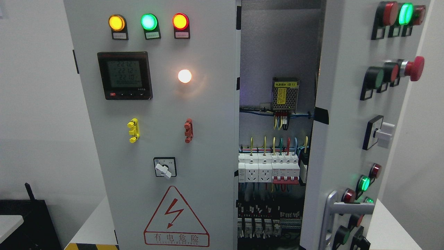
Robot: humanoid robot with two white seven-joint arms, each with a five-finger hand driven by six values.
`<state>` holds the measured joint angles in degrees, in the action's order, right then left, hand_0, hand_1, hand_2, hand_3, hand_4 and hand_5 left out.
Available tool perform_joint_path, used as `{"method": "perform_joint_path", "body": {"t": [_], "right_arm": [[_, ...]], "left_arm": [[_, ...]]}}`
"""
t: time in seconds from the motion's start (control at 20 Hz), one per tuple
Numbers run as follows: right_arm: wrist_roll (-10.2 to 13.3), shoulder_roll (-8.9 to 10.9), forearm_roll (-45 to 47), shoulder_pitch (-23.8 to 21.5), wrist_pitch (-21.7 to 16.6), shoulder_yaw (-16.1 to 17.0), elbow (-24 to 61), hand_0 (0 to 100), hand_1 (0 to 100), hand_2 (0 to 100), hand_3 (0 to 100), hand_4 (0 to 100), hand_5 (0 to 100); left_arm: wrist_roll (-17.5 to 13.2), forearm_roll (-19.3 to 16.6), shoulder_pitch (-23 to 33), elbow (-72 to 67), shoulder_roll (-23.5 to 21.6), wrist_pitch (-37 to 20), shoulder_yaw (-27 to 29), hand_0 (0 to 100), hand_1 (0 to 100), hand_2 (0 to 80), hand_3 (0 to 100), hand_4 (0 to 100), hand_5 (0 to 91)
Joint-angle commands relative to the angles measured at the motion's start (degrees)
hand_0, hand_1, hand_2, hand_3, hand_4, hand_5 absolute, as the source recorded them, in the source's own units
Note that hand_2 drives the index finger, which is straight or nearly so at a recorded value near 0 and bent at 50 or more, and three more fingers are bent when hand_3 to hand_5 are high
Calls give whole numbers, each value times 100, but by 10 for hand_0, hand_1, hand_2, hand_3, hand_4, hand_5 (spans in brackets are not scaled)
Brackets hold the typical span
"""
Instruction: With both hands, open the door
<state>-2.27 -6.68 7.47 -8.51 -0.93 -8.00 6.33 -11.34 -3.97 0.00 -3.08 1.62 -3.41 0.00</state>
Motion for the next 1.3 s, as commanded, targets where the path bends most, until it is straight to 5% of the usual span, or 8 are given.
{"method": "perform_joint_path", "body": {"t": [0.0, 0.2, 0.3, 0.45, 0.65, 0.85, 1.0, 1.25], "right_arm": [[-2, 0, 0, -2, 5, 0, 0, 386, 0, 0, 0, 0, 0], [-2, 0, 0, 7, 5, 0, 0, 386, 0, 0, 0, 0, 0], [-2, 0, 0, -2, 5, 0, 0, 386, 0, 0, 0, 0, 0], [-2, 0, 0, -2, 5, 0, 0, 386, 0, 0, 0, 0, 0], [-2, 0, 0, -2, 5, 0, 0, 386, 0, 0, 0, 0, 0], [-2, 0, 0, -2, 5, 0, 0, 386, 0, 0, 0, 0, 0], [-2, 0, 0, -2, 5, 0, 0, 386, 0, 0, 0, 0, 0], [-2, 0, 0, -2, 5, 0, 0, 386, 0, 0, 0, 0, 0]], "left_arm": [[1, 19, 44, 18, 31, -11, 132, 0, 0, 0, 0, 0, 0], [-34, 71, 122, 289, 32, -37, 150, 0, 0, 0, 0, 0, 0], [-628, 578, 638, 1496, -82, -46, 316, 0, 0, 0, 0, 0, 0], [-2070, 1755, 2245, 5192, -1256, -11, 474, 0, 0, 0, 0, 0, 0], [-2196, 3943, 3575, 7942, -2602, -46, 1746, 0, 0, 0, 0, 0, 0], [-2231, 5885, 3867, 8692, -4069, -63, 2635, 0, 0, 0, 0, 0, 0], [-2538, 7336, 3981, 8720, -5448, -63, 3233, 0, 0, 0, 0, 0, 0], [-3320, 8674, 3955, 8711, -7103, -63, 3673, 0, 0, 0, 0, 0, 0]]}}
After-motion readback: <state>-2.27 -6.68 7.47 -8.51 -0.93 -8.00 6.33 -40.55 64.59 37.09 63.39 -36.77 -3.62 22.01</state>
